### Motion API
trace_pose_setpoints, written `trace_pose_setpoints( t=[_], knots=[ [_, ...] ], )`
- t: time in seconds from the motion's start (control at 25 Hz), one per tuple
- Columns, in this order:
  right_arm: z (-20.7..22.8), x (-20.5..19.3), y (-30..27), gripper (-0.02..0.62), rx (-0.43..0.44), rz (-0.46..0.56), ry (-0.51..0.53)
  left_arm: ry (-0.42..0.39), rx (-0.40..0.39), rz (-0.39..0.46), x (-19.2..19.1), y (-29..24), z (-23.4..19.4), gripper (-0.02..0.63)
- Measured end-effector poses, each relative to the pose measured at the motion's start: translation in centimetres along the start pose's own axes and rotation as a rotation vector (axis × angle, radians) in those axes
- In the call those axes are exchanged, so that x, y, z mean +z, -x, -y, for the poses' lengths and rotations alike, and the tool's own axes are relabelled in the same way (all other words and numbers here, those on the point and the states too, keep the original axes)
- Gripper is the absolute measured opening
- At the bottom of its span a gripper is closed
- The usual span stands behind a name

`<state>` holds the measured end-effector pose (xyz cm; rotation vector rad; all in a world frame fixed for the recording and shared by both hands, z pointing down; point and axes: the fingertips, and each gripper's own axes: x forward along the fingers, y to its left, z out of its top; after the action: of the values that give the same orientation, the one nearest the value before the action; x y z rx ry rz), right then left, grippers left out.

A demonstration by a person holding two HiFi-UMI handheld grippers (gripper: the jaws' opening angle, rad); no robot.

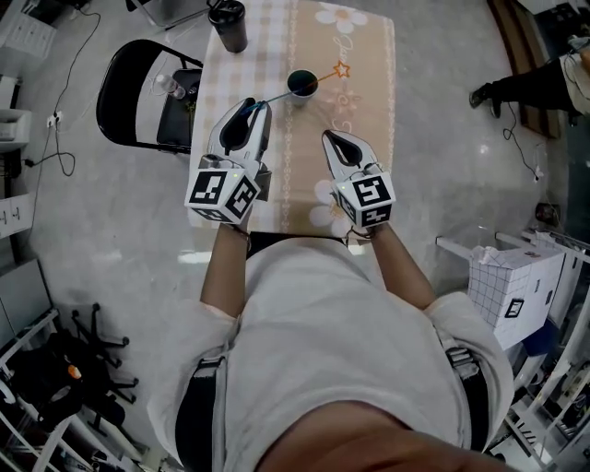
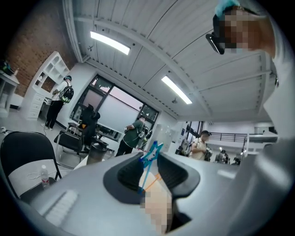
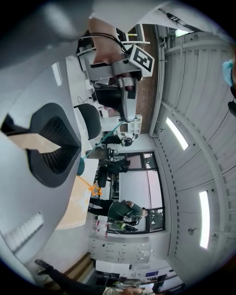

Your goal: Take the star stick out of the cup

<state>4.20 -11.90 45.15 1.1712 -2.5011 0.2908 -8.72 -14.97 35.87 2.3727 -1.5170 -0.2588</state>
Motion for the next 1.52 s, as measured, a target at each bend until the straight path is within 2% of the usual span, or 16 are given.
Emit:
trace_pose_setpoints(
  t=[0.2, 0.44, 0.64, 0.8, 0.96, 1.08, 1.24, 1.52],
  knots=[
    [-2.9, -0.3, -1.8, 0.000, 0.066, -0.016, 0.004, -0.012, -0.002, -0.001, 0.9, 3.1, -1.2, 0.094],
    [-5.5, -1.2, -2.7, 0.000, 0.107, -0.049, 0.022, 0.072, 0.008, -0.102, -2.5, 5.7, -3.1, 0.095],
    [-6.1, -1.8, -2.2, 0.000, 0.084, -0.070, 0.026, 0.089, -0.020, -0.231, -7.2, 5.5, -3.3, 0.094],
    [-5.3, -2.5, -1.1, 0.000, 0.044, -0.088, 0.024, 0.215, -0.097, -0.244, -9.0, 4.3, -2.0, 0.094],
    [-4.2, -3.4, -0.2, 0.000, -0.007, -0.108, 0.002, 0.209, -0.112, -0.332, -12.1, 3.4, -1.5, 0.095],
    [-4.1, -4.1, 0.3, 0.000, -0.026, -0.124, -0.009, 0.234, -0.091, -0.358, -13.8, 3.5, -2.1, 0.095],
    [-4.2, -5.2, 0.1, 0.000, -0.029, -0.145, -0.029, 0.267, -0.041, -0.325, -14.5, 3.3, -3.6, 0.094],
    [-4.9, -6.1, -2.0, 0.000, -0.001, -0.175, -0.037, 0.221, 0.148, -0.364, -17.1, 3.7, -8.3, 0.095]
  ],
)
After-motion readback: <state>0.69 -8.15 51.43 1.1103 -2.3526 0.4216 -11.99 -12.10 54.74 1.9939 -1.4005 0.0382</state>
